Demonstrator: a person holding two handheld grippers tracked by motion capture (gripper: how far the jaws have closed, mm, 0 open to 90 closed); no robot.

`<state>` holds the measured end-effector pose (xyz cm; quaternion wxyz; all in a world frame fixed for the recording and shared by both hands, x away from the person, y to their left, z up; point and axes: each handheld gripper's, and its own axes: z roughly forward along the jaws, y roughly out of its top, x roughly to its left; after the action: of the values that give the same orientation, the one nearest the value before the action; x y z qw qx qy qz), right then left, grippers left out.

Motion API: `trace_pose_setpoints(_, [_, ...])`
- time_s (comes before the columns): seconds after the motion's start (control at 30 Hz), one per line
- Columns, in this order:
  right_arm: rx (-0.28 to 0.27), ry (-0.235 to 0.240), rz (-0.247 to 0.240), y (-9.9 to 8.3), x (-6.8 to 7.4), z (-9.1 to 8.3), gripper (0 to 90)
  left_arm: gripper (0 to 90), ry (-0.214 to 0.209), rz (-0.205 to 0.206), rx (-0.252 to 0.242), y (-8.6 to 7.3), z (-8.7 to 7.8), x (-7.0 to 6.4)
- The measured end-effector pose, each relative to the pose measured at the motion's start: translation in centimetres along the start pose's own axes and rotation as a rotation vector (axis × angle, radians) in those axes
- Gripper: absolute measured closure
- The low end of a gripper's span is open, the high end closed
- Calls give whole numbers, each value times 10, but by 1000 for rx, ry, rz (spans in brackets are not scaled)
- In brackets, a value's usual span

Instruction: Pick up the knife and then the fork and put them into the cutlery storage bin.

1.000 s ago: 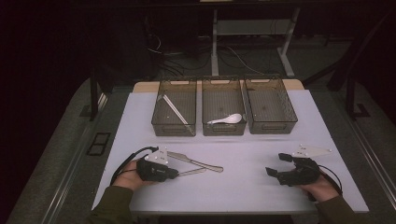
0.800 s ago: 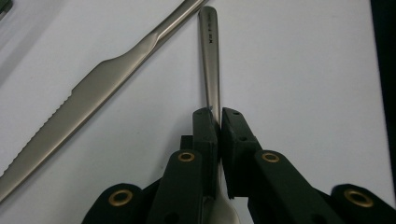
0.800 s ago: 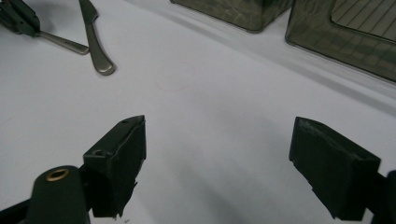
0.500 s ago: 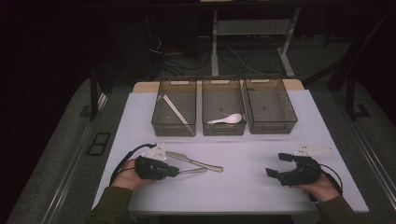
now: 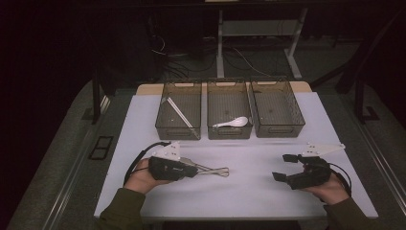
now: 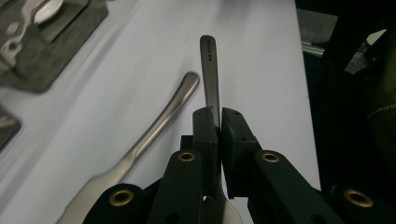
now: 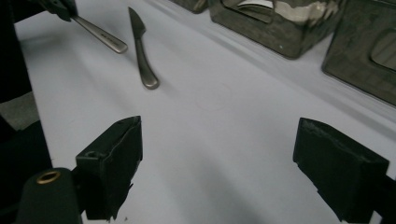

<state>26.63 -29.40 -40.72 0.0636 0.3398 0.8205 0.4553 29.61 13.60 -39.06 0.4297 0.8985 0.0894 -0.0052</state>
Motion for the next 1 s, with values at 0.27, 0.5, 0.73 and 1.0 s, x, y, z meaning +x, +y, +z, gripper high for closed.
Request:
trace_pose_setpoints(0.27, [27,91,-57,16,5,3,348,846,-47,55,0,30,23,-2])
trace_pose_setpoints(0.5, [43,147,-122,37,13,11,454,846,-73,82,4,51,41,0])
trace_pose_setpoints(0.73, [74,195,-205,59,23,24,493,846,-87,72,40,66,60,7])
trace_pose_setpoints(1.0, [144,242,-302,74,33,47,530,845,-105,63,60,75,74,10])
